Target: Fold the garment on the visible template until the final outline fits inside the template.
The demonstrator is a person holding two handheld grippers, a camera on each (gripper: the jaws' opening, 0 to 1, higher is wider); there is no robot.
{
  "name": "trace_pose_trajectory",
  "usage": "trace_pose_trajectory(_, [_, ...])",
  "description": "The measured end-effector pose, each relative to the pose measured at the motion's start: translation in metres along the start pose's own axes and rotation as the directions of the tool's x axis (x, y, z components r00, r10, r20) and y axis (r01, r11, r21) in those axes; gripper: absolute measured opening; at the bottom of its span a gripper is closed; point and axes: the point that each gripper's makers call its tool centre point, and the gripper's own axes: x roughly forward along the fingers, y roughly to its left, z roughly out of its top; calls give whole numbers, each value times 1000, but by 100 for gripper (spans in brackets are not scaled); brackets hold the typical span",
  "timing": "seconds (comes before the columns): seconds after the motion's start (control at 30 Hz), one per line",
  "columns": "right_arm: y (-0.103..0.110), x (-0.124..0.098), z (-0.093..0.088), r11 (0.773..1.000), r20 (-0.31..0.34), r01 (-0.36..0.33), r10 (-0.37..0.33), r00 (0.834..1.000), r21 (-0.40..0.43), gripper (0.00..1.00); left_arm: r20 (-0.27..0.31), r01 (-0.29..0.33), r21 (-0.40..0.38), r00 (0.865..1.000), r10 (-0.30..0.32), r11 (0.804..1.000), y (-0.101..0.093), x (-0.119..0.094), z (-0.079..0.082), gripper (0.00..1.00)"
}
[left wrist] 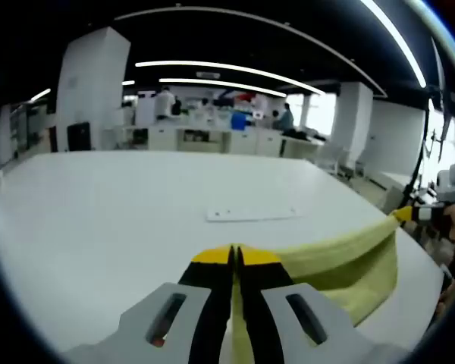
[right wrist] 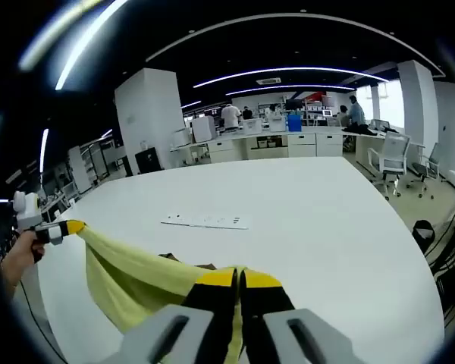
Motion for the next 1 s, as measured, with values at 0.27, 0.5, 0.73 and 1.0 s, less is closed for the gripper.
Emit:
trace_pose_trajectory(0.27, [-14, 32, -22, 998, -48, 67, -68, 997, -24, 0, -28, -11, 6, 1000, 11, 1000, 3, 37, -19, 0])
trace_pose_trajectory(0.5, [-20, 50, -34, 997, -74, 72, -72, 995, 3, 0, -67, -11, -54, 998, 7, 998, 16, 60, -41, 0])
trace_pose_trajectory(0.73, [-26, 70, -50, 997, -86, 67, -64, 994, 27, 0, -97, -3, -45, 995, -1, 999, 20, 78, -62, 0])
trace_pose_trajectory(1.0, [-35, 90, -69, 997, -128, 81, -80, 989, 0, 0, -140, -16, -29, 990, 11, 999, 24, 90, -80, 0])
